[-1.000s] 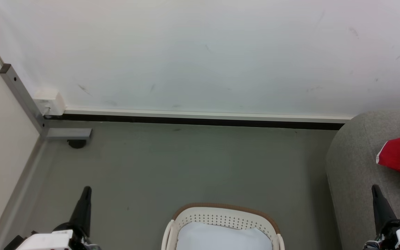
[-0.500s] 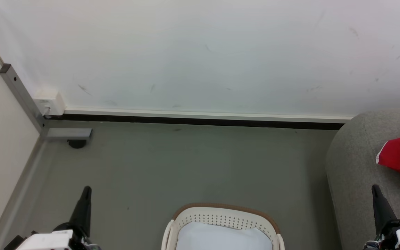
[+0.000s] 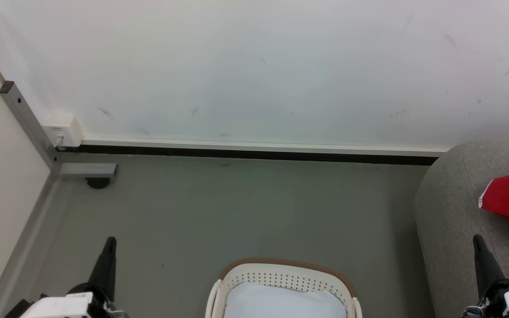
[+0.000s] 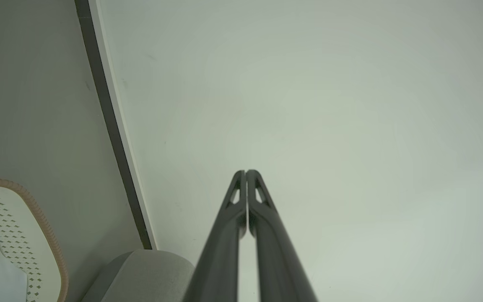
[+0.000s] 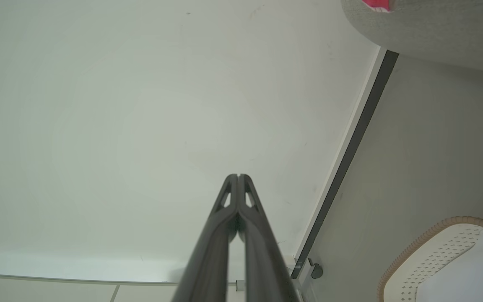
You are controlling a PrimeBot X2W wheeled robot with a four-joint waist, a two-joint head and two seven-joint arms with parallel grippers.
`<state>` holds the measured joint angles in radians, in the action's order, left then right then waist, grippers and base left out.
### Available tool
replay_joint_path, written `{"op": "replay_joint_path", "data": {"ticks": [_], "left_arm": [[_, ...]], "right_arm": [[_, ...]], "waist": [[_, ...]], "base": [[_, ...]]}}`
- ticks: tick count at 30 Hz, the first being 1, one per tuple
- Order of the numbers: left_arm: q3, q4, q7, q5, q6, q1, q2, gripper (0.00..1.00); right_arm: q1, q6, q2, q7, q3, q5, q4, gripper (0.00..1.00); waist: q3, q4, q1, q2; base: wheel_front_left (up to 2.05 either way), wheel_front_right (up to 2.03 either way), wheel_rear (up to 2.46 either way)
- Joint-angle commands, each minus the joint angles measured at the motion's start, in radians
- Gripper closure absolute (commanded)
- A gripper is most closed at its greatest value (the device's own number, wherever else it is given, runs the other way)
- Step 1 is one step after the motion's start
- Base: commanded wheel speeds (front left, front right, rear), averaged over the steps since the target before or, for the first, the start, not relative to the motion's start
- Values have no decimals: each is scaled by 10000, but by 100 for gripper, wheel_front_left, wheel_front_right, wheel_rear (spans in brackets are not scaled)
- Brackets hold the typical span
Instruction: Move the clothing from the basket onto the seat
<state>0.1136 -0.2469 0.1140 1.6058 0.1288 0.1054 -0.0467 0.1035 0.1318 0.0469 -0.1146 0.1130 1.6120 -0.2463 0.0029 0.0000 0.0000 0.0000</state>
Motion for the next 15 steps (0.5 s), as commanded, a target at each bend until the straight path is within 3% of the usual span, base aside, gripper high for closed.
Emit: {"op": "replay_joint_path", "data": {"ticks": [1,15], "left_arm": [[10,20,39,129,40,98,-66,100],[13,21,39,130,40,98,-67,100]], "right_arm": [[114,-21,64,-26,31,20,38,100],[114,-21,65,-26,31,20,38,100]], "waist": [[0,0,0,0],[0,0,0,0]], "base": [[0,0,0],[0,0,0]]}}
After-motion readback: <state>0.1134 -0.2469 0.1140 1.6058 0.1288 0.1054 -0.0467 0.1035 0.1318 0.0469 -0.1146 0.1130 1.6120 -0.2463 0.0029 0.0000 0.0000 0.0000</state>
